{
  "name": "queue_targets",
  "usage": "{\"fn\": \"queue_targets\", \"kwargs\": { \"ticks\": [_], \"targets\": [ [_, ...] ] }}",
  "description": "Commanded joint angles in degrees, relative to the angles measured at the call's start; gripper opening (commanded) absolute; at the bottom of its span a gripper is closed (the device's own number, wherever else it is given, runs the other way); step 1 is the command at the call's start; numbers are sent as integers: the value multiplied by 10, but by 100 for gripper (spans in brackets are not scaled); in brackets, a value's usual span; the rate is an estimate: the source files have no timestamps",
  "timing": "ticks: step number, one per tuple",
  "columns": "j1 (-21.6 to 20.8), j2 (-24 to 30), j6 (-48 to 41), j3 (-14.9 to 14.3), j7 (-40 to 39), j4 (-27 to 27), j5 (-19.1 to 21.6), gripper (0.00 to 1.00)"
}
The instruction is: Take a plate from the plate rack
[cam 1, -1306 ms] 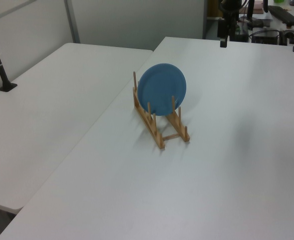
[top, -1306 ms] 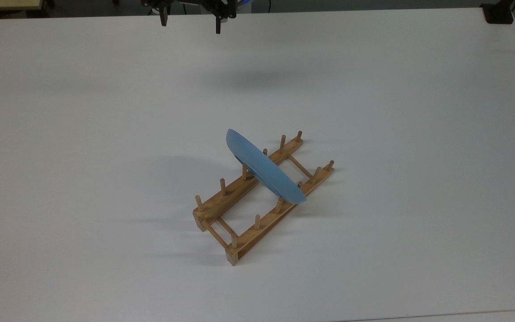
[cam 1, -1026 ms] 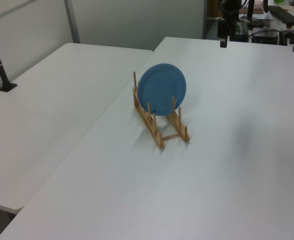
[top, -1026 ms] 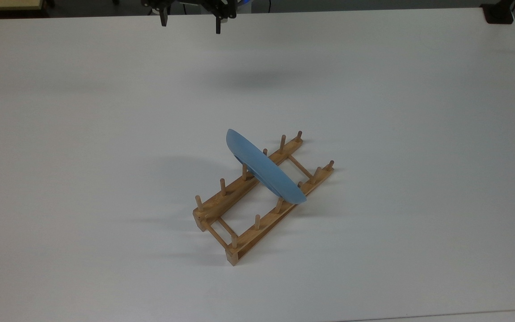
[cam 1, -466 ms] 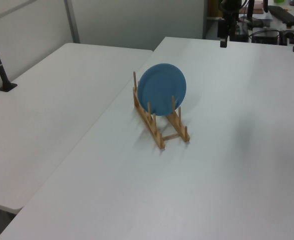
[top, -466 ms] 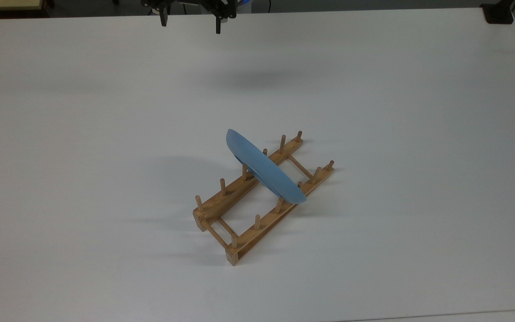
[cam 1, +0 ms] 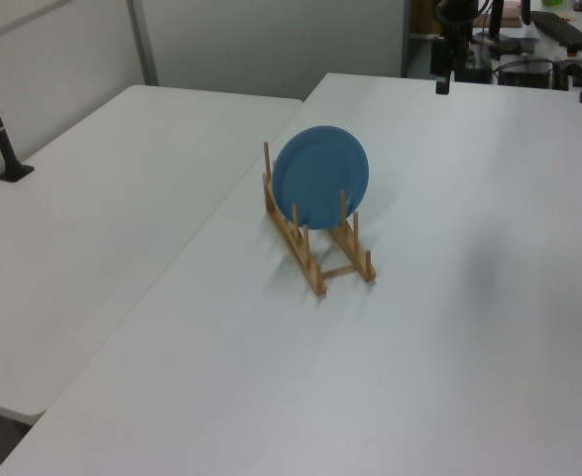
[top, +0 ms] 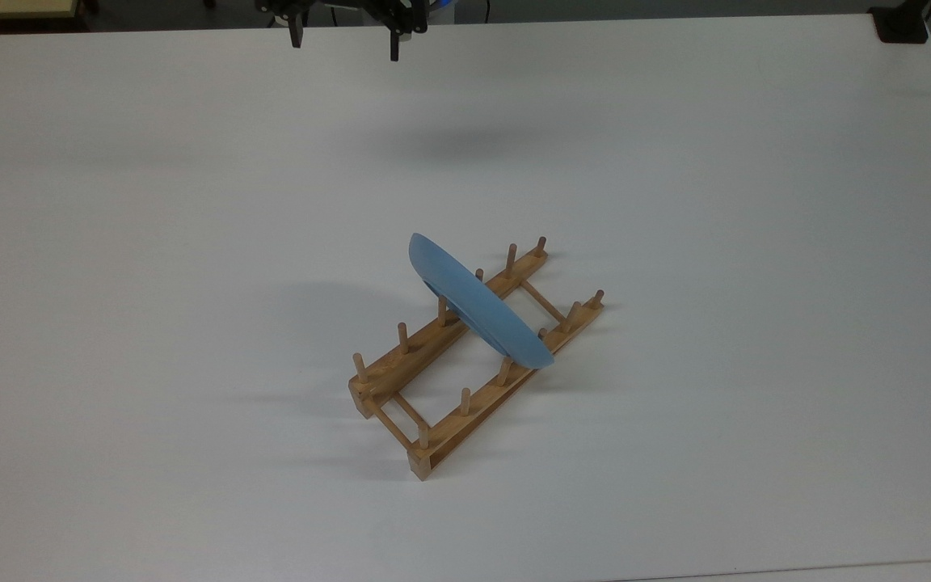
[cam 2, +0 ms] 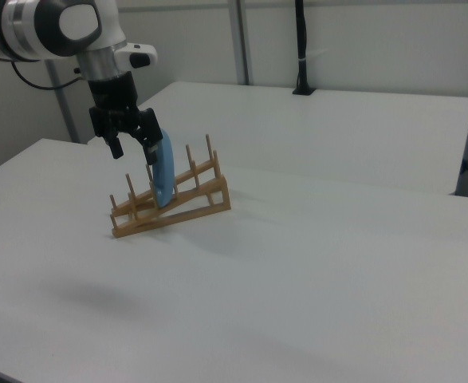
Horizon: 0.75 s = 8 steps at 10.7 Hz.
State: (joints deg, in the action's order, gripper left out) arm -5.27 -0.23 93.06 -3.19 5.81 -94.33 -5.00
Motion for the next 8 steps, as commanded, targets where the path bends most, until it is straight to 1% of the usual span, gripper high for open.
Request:
{"fn": "queue_targets", "kwargs": {
  "ticks": [1, 4, 7, 8],
  "targets": [
    [-3, -10, 10, -2, -16, 10, 2, 100],
    [-4, -24, 49, -2, -48, 10, 2, 100],
    [-10, -51, 136, 1, -48, 11, -7, 100],
    [-12, -63, 173, 3, -43, 11, -13, 94]
  ]
}}
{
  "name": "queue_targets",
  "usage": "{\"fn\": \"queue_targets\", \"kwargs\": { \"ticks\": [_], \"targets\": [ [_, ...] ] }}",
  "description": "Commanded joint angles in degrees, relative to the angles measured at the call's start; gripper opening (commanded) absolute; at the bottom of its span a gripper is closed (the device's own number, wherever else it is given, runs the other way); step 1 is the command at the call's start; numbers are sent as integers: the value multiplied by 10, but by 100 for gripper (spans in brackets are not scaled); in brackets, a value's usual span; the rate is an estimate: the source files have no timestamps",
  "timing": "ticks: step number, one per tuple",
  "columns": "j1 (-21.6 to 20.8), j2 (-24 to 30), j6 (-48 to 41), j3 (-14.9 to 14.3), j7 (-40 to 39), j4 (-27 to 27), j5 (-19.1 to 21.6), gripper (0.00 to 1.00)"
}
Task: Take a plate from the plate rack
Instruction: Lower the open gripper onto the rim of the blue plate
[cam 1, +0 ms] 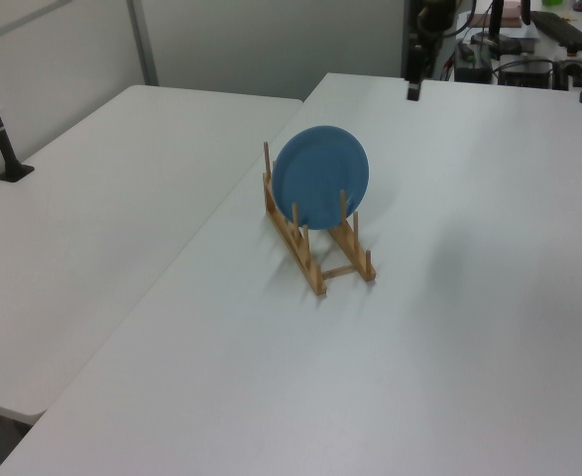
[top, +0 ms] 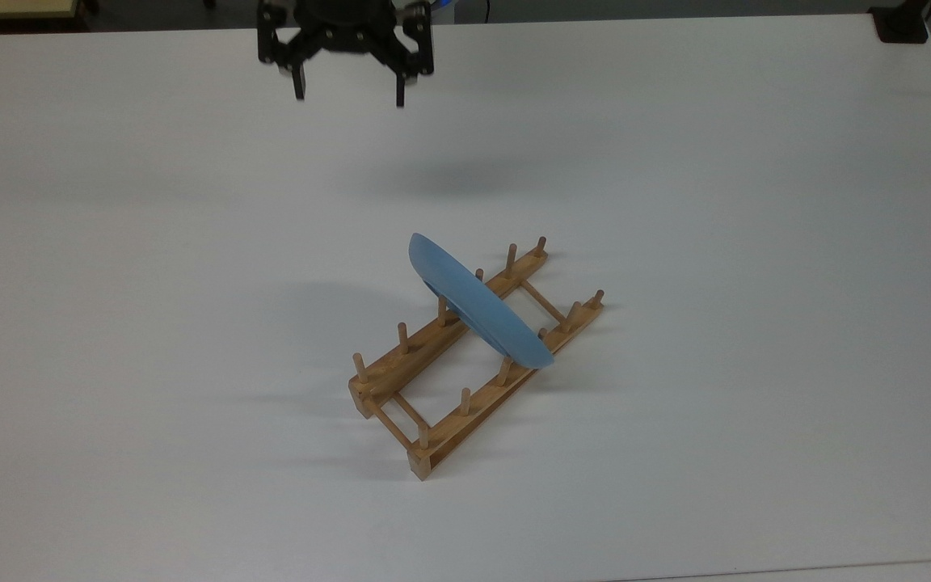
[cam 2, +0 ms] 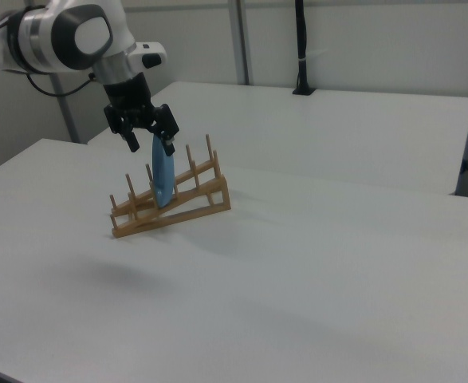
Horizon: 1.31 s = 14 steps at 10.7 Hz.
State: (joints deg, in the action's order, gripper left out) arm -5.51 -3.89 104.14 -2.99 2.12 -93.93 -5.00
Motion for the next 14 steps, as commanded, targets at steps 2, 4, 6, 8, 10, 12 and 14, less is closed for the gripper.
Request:
{"fn": "queue_targets", "kwargs": {
  "ticks": [2, 4, 6, 8, 10, 12, 14],
  "targets": [
    [-38, -52, 110, 1, 2, 7, -45, 66],
    [-50, -75, 163, 2, 41, 7, -71, 40],
    [-63, -97, 195, 2, 81, 22, -91, 35],
    [-64, -124, 196, 2, 100, 44, -107, 35],
    [-71, -136, 199, 2, 103, 47, -114, 35],
    [-71, -136, 200, 2, 102, 47, -115, 28],
    [-71, -135, 199, 2, 102, 48, -114, 28]
  ]
}}
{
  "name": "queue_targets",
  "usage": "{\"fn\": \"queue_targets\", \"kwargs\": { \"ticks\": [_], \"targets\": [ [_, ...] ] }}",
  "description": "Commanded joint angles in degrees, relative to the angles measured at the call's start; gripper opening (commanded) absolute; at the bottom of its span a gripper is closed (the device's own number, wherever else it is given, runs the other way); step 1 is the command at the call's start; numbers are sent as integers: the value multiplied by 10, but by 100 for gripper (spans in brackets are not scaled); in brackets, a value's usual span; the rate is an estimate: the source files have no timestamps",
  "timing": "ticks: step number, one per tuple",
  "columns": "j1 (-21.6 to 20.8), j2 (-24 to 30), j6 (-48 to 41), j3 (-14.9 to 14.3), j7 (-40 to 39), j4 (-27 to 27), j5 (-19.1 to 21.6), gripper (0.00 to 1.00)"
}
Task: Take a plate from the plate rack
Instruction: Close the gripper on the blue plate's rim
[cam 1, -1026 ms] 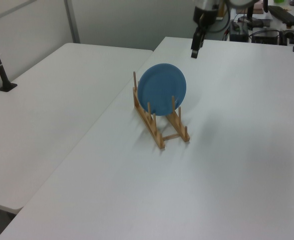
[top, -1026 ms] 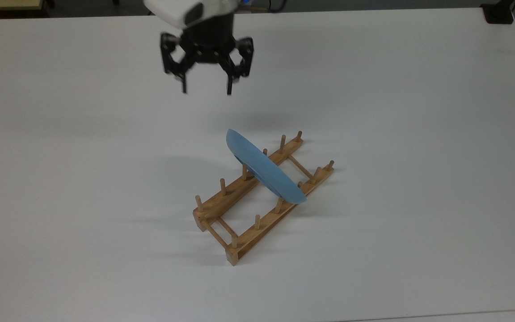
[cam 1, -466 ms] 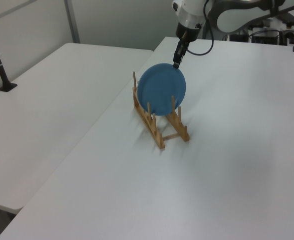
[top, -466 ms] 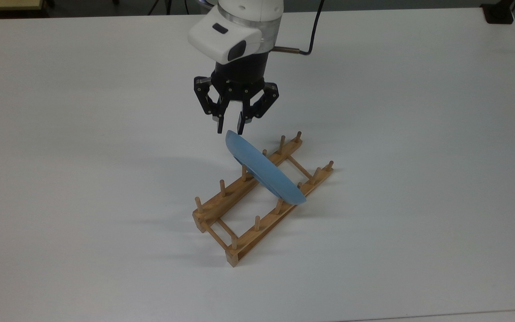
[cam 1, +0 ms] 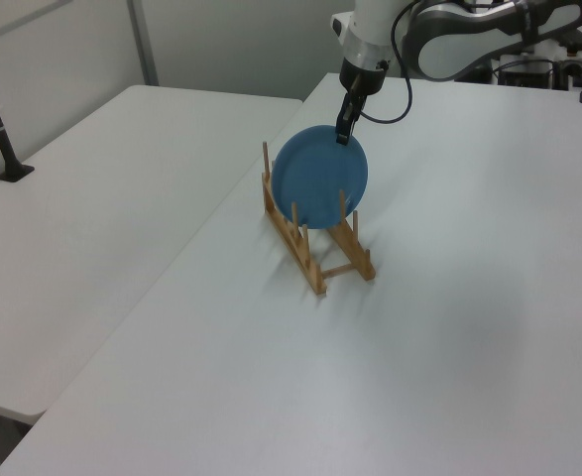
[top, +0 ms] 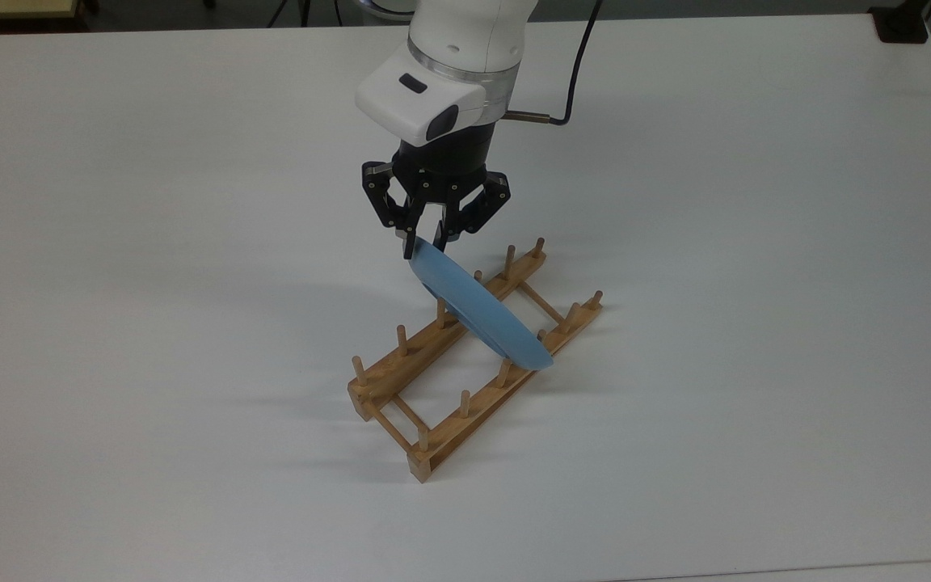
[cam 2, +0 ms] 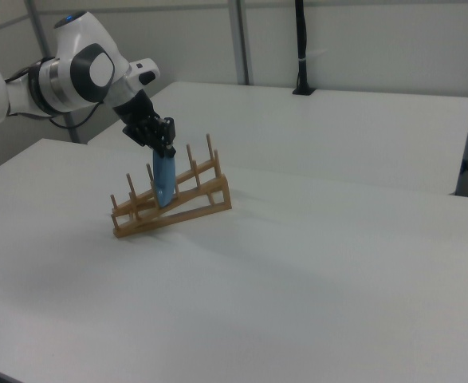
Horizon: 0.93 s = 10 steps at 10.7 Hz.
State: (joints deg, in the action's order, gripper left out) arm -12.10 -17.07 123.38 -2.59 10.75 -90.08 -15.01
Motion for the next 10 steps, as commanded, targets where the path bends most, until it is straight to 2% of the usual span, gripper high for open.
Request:
{"fn": "queue_targets", "kwargs": {
  "ticks": [1, 3, 5, 7, 10],
  "targets": [
    [-6, -2, 5, -2, 16, 10, -14, 28],
    [-6, 2, 5, -3, 16, 10, -15, 28],
    [-5, 2, 5, -3, 16, 10, -18, 10],
    [-5, 0, 6, -2, 16, 10, -32, 1],
    [-6, -1, 6, -3, 54, 10, -45, 0]
  ]
}}
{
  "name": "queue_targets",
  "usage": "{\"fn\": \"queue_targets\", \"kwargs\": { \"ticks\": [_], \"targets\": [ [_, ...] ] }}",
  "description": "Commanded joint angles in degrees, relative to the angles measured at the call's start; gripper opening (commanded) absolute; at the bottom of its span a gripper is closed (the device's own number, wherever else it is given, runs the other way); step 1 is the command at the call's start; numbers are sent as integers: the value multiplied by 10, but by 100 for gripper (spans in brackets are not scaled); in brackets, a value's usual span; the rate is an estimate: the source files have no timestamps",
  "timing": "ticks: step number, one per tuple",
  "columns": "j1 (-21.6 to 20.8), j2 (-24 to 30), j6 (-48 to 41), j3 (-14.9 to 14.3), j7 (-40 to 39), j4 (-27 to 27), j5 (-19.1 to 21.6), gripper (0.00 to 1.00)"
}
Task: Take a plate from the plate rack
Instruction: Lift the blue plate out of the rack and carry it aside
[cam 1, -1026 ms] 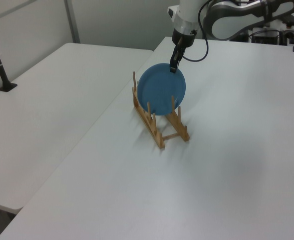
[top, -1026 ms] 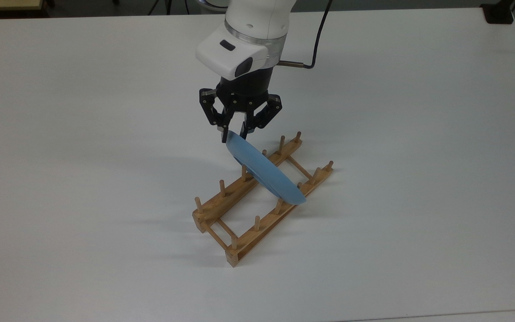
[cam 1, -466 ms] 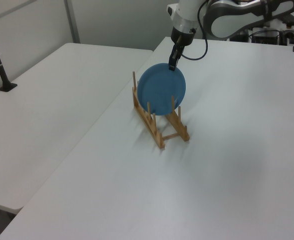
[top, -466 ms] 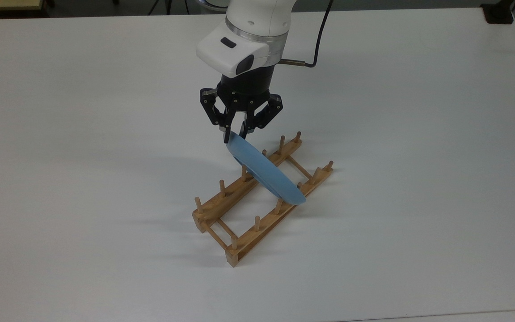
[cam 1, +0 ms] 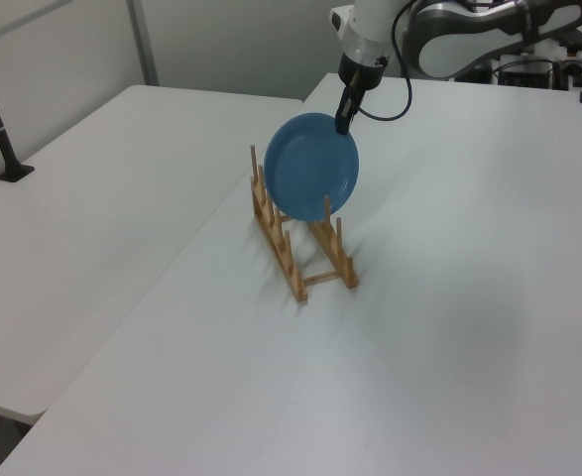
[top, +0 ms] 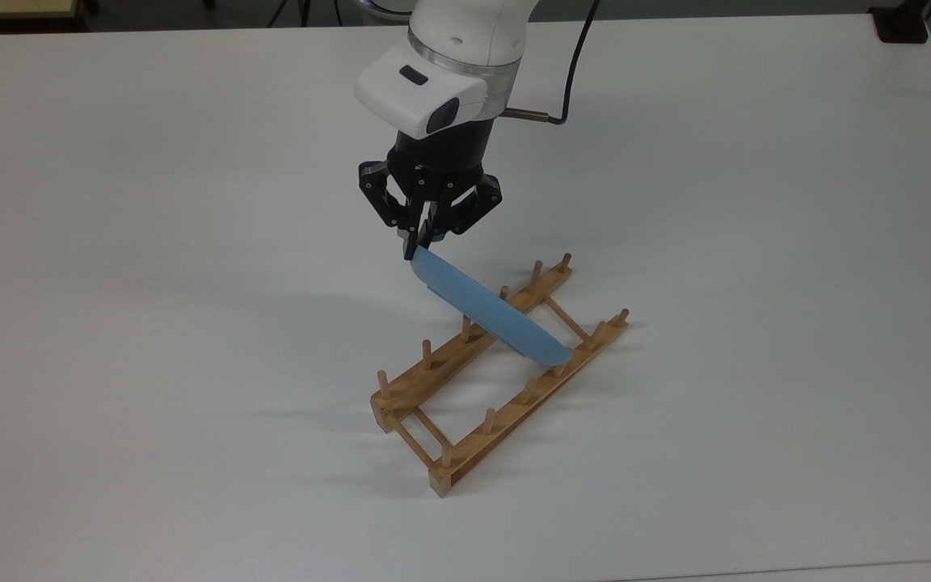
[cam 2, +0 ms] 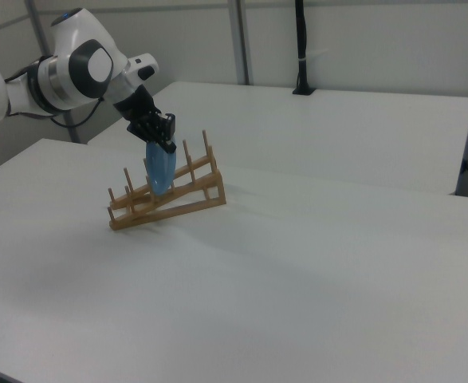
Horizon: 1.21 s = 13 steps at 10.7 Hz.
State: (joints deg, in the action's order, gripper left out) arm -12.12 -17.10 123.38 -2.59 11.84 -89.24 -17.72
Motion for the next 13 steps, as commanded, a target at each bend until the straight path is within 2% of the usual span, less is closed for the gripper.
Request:
{"fn": "queue_targets", "kwargs": {
  "ticks": [1, 8, 10, 11, 12, 13],
  "targets": [
    [-5, -1, 6, -2, 49, 1, -32, 0],
    [3, 44, -2, -7, 47, 13, -21, 0],
    [10, 52, -16, -7, 44, 13, -7, 0],
    [21, 63, -24, -7, 42, 11, 4, 0],
    [34, 72, -45, -7, 6, 8, 26, 0],
    [48, 79, -86, -7, -63, 8, 66, 0]
  ]
}}
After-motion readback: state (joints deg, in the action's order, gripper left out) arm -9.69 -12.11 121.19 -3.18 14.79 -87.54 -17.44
